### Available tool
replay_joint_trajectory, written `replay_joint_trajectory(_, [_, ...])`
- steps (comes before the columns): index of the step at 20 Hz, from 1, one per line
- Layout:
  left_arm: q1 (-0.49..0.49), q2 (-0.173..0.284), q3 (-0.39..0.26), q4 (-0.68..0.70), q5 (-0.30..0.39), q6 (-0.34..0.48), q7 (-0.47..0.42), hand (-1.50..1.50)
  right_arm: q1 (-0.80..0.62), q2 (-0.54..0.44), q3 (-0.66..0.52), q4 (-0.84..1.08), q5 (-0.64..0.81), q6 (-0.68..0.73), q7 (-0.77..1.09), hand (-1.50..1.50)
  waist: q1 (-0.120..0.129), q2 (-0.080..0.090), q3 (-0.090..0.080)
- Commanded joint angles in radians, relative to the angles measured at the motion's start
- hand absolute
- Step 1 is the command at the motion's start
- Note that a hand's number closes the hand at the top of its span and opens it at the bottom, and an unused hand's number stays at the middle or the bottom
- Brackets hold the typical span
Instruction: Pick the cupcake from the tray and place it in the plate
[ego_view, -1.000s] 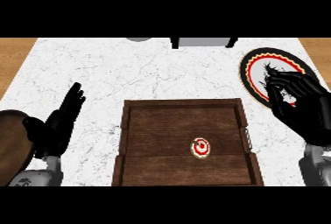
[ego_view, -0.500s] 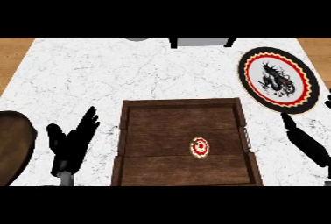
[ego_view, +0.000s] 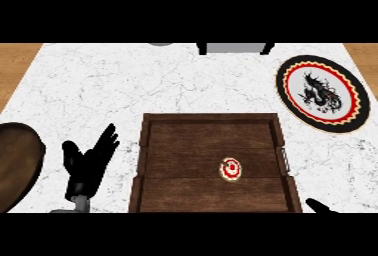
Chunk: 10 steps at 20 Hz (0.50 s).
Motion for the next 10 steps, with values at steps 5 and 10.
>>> replay_joint_trajectory(5, [0.002, -0.026, -0.028, 0.022, -0.025, 0.003, -0.025, 0.0, -0.075, -0.089, 0.166, -0.141, 0.198, 0.283, 0.462, -1.5, 0.026, 0.004, 0.0])
replay_joint_trajectory(10, [-0.025, -0.001, -0.01, -0.014, -0.016, -0.006, 0.041, 0.0, -0.311, -0.012, 0.289, -0.059, 0.284, 0.407, 0.71, -1.5, 0.027, 0.002, 0.002])
